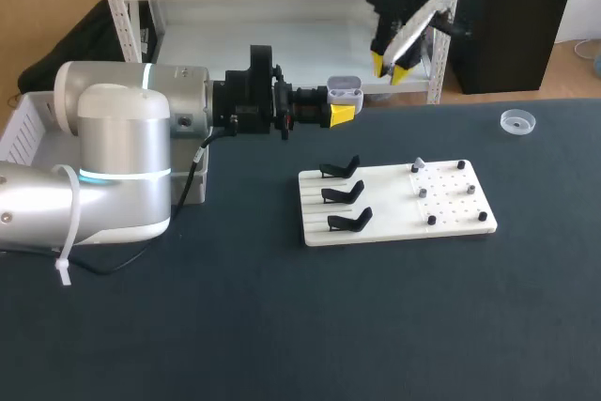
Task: Pick up each earbud case from the left stands, insert the matching earbuds, close the lid, and place the case in the box.
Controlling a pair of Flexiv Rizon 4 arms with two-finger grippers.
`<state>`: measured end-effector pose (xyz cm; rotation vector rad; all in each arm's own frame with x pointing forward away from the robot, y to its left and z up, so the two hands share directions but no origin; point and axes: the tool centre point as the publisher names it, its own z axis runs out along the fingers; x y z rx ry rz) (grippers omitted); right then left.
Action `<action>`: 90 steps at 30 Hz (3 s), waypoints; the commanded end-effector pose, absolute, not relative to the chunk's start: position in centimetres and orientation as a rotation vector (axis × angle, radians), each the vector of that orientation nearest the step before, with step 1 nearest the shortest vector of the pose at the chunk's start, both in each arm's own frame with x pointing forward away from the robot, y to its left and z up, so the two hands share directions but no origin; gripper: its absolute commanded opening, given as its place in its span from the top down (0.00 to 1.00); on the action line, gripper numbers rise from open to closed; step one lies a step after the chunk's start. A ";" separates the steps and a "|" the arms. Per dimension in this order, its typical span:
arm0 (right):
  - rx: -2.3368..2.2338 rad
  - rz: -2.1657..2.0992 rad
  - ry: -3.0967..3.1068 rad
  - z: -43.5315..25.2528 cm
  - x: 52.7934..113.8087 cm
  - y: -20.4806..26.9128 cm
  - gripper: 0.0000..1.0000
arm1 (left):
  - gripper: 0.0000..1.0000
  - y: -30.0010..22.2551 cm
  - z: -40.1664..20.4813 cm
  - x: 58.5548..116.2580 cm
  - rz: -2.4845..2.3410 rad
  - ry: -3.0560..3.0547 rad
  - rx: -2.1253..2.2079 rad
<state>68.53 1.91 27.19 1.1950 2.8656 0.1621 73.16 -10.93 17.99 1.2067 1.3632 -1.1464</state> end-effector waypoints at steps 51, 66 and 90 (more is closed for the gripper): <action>1.326 -0.033 2.751 24.7 71.4 6.3 1.00 | 1.00 -10.9 17.9 73.2 -1.146 1.360 1.205; 1.367 -0.023 2.745 23.7 72.3 6.0 1.00 | 1.00 -10.9 17.9 73.2 -1.146 1.360 1.205; 1.366 -0.031 2.772 23.0 72.3 6.0 1.00 | 1.00 -10.9 17.9 73.2 -1.146 1.360 1.205</action>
